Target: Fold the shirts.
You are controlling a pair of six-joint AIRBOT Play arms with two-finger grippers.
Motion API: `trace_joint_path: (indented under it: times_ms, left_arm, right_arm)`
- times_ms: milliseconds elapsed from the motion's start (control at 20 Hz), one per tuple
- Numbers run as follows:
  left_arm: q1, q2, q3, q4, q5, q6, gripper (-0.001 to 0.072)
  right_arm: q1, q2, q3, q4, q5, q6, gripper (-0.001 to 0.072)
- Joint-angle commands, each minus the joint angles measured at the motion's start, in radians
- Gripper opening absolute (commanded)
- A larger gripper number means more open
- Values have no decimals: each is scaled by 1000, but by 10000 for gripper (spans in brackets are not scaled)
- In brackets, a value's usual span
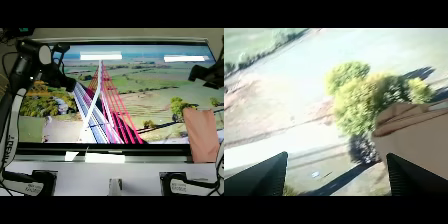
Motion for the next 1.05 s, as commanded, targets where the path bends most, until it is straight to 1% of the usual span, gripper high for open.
trace_joint_path:
  times_ms: [0, 100, 200, 1000]
  left_arm:
    - [-10, -43, -33, 69, -44, -48, 637]
    - [-19, -22, -33, 69, 51, -77, 636]
    - [-27, -18, -32, 69, 81, -76, 636]
    - [-28, -55, -33, 69, 80, -76, 635]
  right_arm:
    - [156, -76, 11, 11, 129, 16, 707]
    - [165, -80, 12, 14, 133, 16, 702]
    - [164, -78, 12, 11, 127, 16, 688]
    - [165, -78, 12, 11, 118, 15, 688]
